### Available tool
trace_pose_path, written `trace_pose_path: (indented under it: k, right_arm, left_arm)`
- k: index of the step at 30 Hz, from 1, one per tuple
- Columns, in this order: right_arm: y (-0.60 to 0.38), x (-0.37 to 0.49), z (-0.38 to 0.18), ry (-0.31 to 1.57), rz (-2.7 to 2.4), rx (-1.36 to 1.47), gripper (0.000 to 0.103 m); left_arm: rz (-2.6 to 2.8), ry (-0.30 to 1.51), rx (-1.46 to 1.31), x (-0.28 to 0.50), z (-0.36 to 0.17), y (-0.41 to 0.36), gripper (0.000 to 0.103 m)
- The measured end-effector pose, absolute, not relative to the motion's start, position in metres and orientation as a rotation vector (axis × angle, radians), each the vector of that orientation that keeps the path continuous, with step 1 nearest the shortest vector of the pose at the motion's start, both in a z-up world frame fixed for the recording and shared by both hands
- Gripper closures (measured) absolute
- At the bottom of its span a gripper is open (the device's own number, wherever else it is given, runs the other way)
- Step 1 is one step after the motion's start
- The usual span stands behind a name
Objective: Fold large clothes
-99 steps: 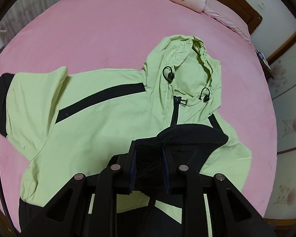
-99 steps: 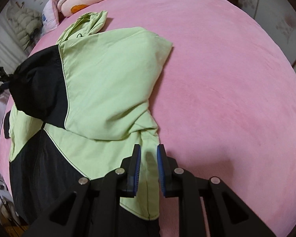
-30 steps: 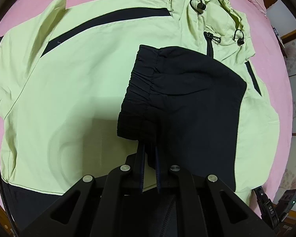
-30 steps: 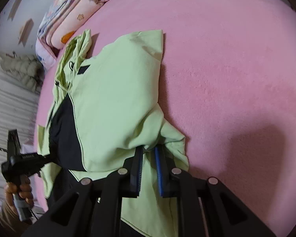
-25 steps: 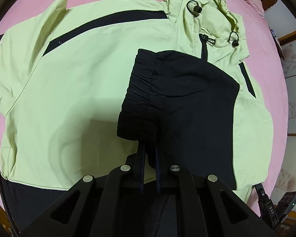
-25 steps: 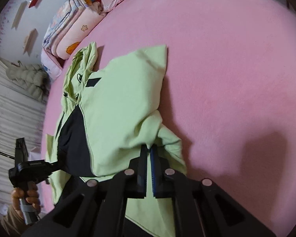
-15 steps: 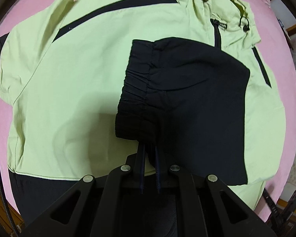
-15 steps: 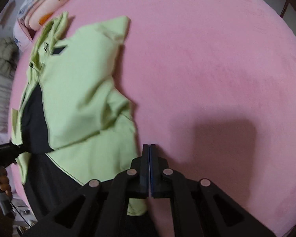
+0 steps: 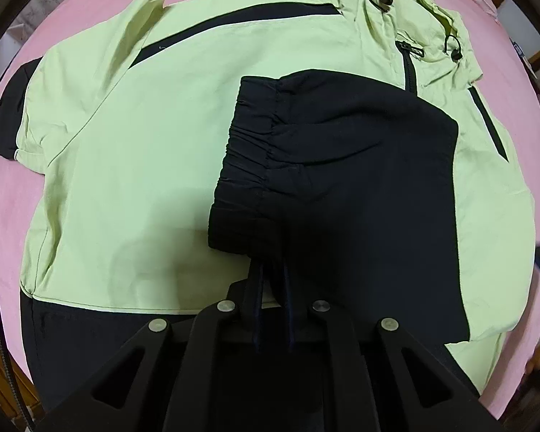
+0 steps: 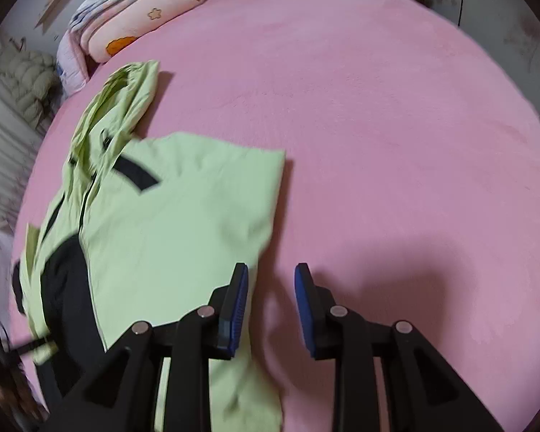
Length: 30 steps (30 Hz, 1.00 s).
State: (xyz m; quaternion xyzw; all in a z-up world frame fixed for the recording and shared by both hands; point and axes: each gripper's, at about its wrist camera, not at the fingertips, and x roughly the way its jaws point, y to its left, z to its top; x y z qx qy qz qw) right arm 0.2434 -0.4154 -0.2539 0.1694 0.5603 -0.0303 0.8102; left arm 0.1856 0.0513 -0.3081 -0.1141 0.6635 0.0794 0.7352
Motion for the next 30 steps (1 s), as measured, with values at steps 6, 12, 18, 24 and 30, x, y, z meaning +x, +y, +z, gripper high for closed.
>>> trace_pose_path:
  k: [6,12,18,24,30]
  right_arm:
    - [-0.428,0.298,-0.285,1.222,-0.083,0.437,0.077]
    - [-0.400,0.323,-0.300,1.256,-0.133,0.109,0.100]
    - [-0.389,0.304,-0.262,1.208,-0.142,0.054,0.096]
    - [-0.345,0.233,-0.217,1.129,0.032,0.086,0.096]
    - [-0.300,0.184,-0.246,1.175,0.109,0.032,0.097]
  left_arm:
    - [0.157,1.455,-0.263,0.182,-0.305,0.046,0.094]
    - [0.154,1.464,-0.166,0.180,-0.311,0.028,0.091]
    - [0.147,1.447,-0.164,0.180,-0.288,0.023,0.078]
    - [0.085,1.251,-0.078,0.170,-0.238,0.011,0.077]
    - [0.021,1.347,-0.083,0.212,-0.298,-0.013,0.079]
